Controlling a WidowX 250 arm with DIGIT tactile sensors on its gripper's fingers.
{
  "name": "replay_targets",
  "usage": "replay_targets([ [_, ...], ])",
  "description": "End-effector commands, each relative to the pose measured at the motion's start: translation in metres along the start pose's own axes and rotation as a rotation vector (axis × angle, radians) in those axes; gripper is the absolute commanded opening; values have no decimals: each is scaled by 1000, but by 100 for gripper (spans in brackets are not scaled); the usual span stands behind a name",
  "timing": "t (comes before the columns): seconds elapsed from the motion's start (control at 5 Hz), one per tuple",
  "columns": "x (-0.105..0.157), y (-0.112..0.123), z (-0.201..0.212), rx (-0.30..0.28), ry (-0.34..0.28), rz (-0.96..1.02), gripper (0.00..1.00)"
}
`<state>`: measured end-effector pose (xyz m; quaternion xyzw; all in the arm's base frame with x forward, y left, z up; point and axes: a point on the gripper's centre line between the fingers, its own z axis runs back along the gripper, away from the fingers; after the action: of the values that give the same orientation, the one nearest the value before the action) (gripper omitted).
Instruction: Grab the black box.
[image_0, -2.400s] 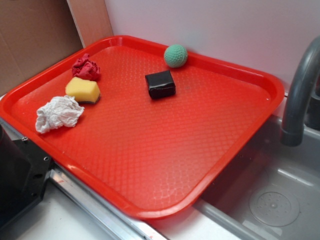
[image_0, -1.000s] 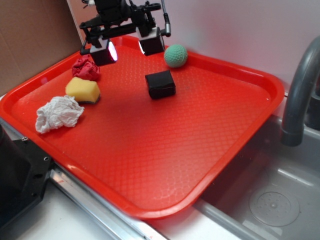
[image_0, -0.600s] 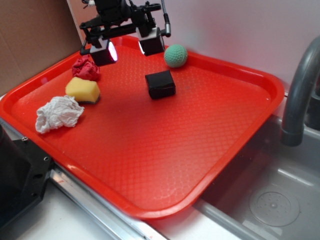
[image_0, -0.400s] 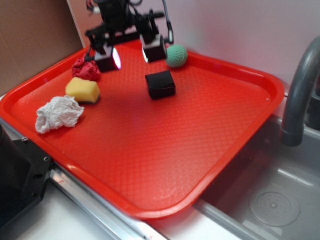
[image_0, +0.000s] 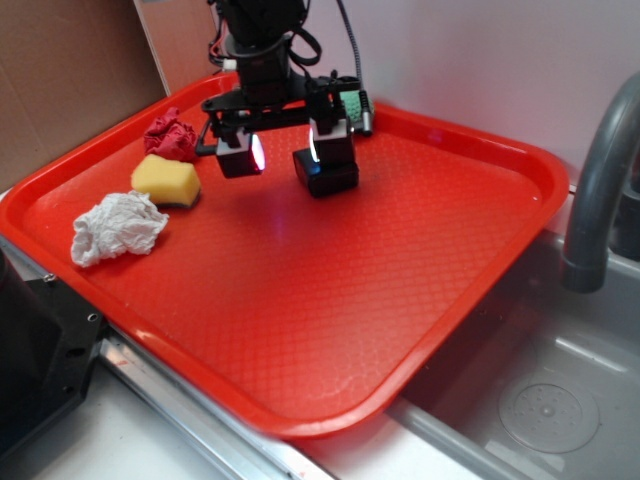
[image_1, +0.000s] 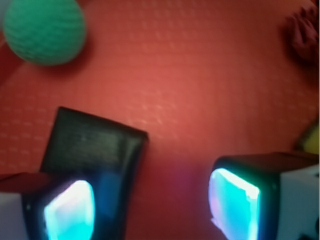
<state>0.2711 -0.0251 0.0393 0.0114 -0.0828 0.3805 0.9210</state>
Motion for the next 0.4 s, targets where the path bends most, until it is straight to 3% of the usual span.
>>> replay_targets([
  [0.0,27,-15,-29,79,45,-26,100],
  [0.2,33,-20,-34,106,58,-32,100],
])
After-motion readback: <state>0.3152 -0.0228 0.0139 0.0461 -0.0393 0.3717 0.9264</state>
